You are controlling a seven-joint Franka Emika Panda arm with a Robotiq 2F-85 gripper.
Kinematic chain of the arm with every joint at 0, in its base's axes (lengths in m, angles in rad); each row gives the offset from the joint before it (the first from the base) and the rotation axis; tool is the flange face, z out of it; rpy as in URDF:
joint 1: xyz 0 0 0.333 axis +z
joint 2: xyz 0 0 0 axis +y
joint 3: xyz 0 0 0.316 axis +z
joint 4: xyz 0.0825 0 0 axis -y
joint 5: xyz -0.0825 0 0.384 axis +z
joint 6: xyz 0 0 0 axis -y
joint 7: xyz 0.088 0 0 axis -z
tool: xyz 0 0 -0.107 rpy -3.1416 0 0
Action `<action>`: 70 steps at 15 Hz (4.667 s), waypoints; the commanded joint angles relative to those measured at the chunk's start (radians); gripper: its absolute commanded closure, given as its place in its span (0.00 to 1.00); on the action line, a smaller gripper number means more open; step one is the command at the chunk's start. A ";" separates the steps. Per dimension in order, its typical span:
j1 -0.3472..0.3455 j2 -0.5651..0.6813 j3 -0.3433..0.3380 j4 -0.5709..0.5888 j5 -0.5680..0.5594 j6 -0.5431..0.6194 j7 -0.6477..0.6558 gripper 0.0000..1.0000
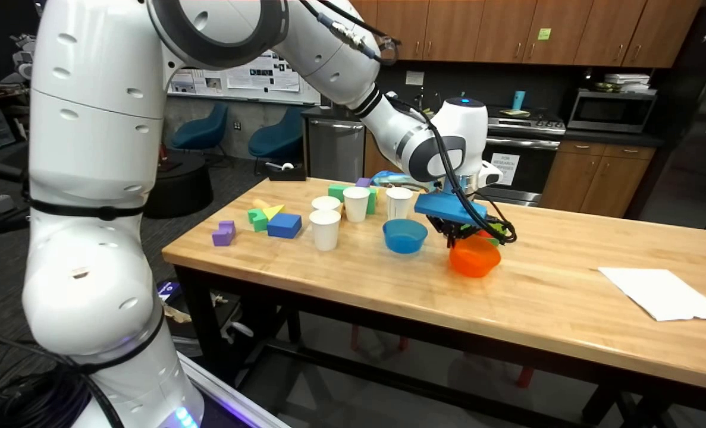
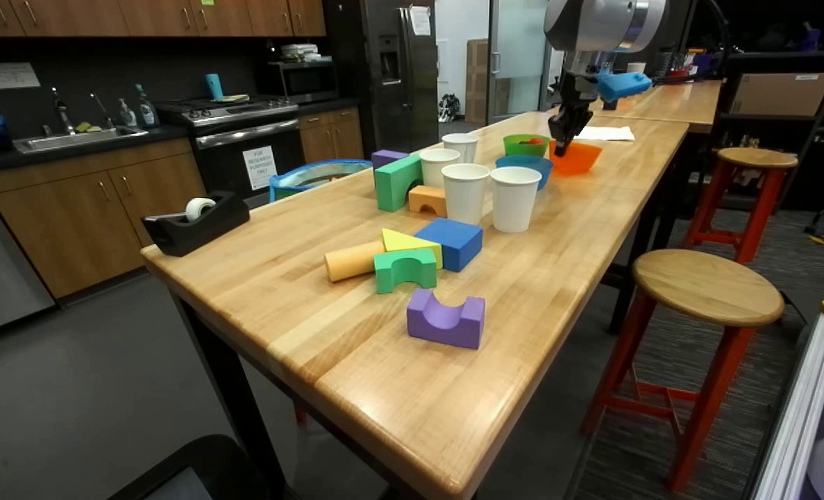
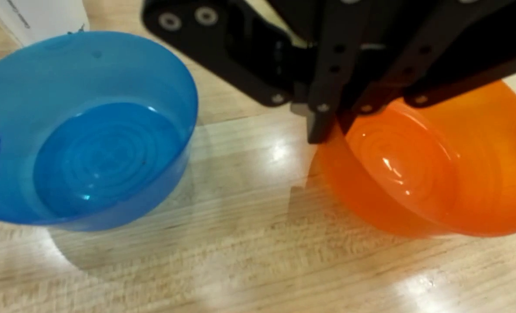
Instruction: Stack the three bowls together.
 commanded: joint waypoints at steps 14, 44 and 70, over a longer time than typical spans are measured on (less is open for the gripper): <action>0.169 -0.442 -0.056 -0.477 -0.817 0.396 0.559 0.99; 0.296 -0.422 -0.004 -0.432 -0.446 0.126 -0.186 0.99; 0.229 -0.282 0.011 -0.336 -0.189 0.064 -0.387 0.99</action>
